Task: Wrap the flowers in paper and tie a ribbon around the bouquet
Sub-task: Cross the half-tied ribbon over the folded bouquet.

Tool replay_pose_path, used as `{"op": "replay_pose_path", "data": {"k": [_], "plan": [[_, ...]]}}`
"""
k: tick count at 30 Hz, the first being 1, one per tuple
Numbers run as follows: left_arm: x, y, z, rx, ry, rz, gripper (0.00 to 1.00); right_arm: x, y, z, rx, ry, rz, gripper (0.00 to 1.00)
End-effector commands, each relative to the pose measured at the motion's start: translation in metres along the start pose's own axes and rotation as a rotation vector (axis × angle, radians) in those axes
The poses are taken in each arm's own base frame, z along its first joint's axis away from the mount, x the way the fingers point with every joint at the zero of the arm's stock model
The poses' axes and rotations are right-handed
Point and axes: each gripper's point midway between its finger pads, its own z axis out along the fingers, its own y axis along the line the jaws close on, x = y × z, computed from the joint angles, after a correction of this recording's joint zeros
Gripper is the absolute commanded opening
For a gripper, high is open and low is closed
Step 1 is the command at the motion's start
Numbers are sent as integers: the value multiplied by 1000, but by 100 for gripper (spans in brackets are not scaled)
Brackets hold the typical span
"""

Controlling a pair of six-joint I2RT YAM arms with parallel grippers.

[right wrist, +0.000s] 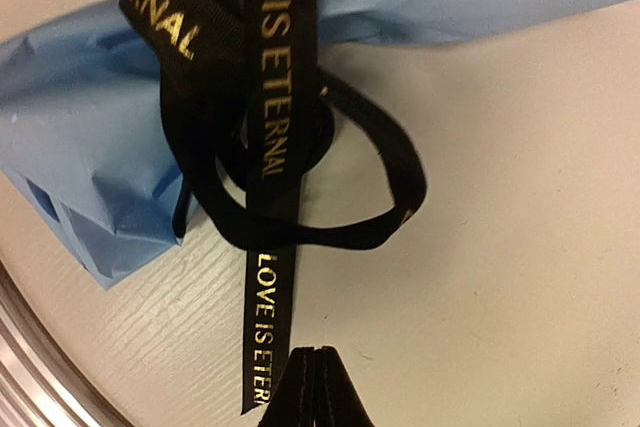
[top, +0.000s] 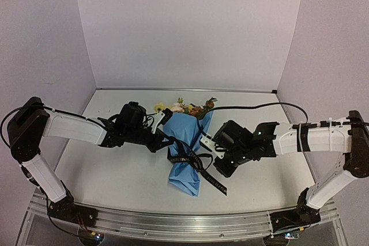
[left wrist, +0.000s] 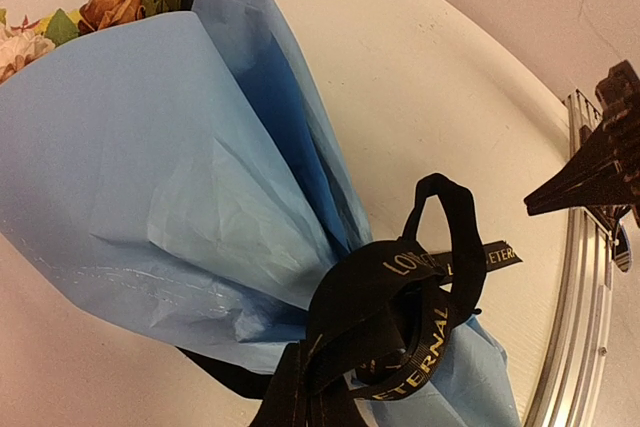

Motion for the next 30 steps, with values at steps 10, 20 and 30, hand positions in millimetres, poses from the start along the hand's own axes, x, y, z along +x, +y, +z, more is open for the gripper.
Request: {"op": "replay_pose_path", "data": {"k": [10,20,30], "plan": [[-23,-9,-4,25,-55,39,0,-6,29,58,-191,-268,50,49],[-23,-8,-6,16,-55,41,0,-27,23,85,-128,-347,23,61],[-25,-8,-5,17,-54,50,0,-23,19,86,-101,-330,23,23]]}}
